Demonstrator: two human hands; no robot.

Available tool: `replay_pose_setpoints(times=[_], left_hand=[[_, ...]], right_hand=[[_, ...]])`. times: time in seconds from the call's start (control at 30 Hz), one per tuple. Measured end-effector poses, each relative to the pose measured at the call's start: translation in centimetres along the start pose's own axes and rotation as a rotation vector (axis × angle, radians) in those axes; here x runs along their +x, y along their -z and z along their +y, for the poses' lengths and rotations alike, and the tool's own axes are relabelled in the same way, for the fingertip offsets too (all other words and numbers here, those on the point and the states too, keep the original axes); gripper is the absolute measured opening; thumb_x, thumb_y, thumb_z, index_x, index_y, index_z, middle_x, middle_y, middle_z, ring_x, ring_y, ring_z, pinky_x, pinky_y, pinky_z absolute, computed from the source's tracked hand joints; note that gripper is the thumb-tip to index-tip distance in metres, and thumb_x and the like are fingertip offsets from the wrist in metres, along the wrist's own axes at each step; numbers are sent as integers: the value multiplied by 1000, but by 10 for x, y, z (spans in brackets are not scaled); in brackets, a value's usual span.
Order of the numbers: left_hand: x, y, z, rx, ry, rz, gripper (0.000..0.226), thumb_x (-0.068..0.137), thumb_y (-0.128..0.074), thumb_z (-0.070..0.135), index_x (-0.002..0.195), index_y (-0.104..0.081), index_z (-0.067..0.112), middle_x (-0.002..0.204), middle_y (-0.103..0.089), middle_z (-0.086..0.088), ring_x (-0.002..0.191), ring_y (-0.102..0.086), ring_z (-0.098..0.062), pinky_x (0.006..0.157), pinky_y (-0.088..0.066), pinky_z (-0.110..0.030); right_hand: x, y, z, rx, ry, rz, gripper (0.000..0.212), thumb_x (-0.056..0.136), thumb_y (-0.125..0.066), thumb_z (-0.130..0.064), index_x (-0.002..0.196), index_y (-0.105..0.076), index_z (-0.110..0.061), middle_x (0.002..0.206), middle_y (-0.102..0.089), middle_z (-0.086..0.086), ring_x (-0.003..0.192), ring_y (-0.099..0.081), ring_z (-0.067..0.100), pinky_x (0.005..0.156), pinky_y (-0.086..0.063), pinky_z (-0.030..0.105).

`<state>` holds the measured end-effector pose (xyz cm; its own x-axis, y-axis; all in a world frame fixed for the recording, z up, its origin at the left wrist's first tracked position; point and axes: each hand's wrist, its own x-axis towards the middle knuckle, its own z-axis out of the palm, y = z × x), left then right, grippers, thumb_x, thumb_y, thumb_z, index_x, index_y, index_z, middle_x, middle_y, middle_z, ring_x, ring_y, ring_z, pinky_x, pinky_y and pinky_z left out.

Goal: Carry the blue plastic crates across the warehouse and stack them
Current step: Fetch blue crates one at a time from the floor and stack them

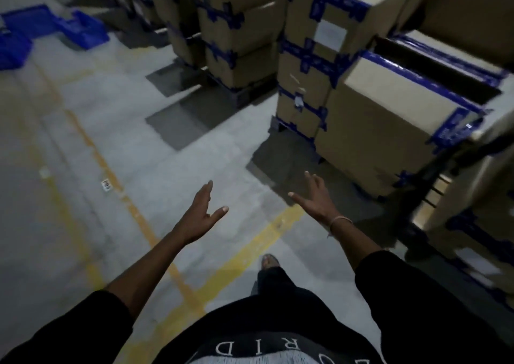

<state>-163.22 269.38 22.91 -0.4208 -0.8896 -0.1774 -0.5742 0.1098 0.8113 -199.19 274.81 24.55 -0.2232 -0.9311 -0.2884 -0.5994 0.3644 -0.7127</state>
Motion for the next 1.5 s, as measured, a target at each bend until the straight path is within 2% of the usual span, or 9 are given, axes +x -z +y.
replay_pose_setpoints(times=[0.17, 0.37, 0.63, 0.97, 1.23, 1.5], left_hand=[[57, 46, -14, -30, 113, 160, 95, 88, -57, 72, 159, 0, 44, 169, 1, 14, 150, -28, -14, 106, -51, -39], [110, 108, -15, -86, 204, 350, 97, 83, -57, 77, 158, -3, 48, 168, 2, 18, 151, -27, -11, 107, -51, -43], [163, 180, -64, -170, 369, 520, 91, 90, -60, 65, 159, -5, 44, 168, 4, 19, 151, -27, -12, 110, -47, -42], [272, 357, -178, -163, 411, 534, 95, 88, -60, 64, 161, -7, 36, 169, 2, 12, 153, -21, -15, 110, -46, -36], [365, 521, -249, -42, 373, 434, 95, 89, -57, 69, 161, -6, 36, 168, 7, 17, 154, -18, -14, 108, -49, -39], [482, 642, -337, -87, 406, 471, 95, 88, -59, 68, 161, -6, 39, 168, 6, 15, 154, -17, -15, 109, -48, -41]], right_hand=[[124, -4, -50, 0, 89, -118, 100, 74, -61, -77, 154, -13, -40, 162, -4, -7, 150, -10, 28, 117, -24, 54], [249, -11, -135, -64, 223, -263, 104, 72, -62, -76, 155, -20, -31, 161, -8, 0, 149, -13, 27, 119, -23, 51], [384, -73, -245, -198, 349, -409, 101, 75, -59, -76, 155, -17, -29, 161, -9, -3, 147, -20, 30, 118, -26, 49], [538, -195, -389, -171, 341, -449, 102, 75, -59, -76, 155, -16, -30, 162, -6, -3, 148, -17, 29, 119, -23, 50], [647, -270, -514, -110, 324, -413, 107, 70, -59, -78, 154, -18, -26, 160, -9, 1, 147, -18, 31, 118, -24, 53], [810, -351, -622, -149, 352, -412, 95, 79, -64, -67, 154, -23, -24, 159, -13, 4, 145, -23, 31, 118, -26, 50]])
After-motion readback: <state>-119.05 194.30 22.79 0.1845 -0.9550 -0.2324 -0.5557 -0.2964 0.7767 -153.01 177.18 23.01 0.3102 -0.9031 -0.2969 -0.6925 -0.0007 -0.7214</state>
